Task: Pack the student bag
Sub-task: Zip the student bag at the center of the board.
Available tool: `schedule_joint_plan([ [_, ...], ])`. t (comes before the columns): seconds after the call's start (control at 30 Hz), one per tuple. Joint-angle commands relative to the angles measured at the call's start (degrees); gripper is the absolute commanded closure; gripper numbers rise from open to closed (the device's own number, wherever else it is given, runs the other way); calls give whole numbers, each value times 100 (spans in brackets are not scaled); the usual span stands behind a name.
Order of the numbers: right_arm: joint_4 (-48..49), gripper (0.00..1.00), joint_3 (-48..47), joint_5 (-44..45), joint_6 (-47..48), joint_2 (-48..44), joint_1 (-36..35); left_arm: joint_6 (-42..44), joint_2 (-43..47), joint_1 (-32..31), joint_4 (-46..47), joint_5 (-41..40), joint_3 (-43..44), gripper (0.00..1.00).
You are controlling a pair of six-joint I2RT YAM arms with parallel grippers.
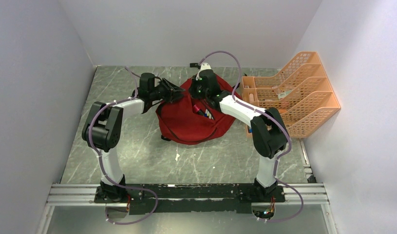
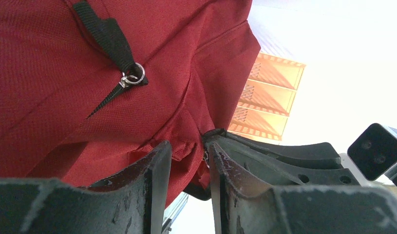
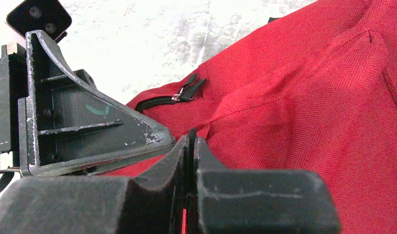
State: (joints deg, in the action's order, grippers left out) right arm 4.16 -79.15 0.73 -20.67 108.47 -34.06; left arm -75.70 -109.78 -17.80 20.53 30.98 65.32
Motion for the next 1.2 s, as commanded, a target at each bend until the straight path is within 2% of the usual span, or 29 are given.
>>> schedule_joint_plan([
  [0.0,225,100,18,-49,-67,-141,23,-87,307,-48,-180,-61,-139,60],
  [0.17,232,100,55,-55,-94,-156,23,-349,213,-64,158,57,-256,60],
  [0.37,243,100,77,-53,-93,-159,23,-409,255,-143,96,66,-237,60],
  [0.7,252,100,143,-197,-131,-183,23,-962,21,-153,812,97,-301,61],
  [1.17,333,100,170,-368,-267,-152,23,-973,-255,-179,873,143,-211,62],
])
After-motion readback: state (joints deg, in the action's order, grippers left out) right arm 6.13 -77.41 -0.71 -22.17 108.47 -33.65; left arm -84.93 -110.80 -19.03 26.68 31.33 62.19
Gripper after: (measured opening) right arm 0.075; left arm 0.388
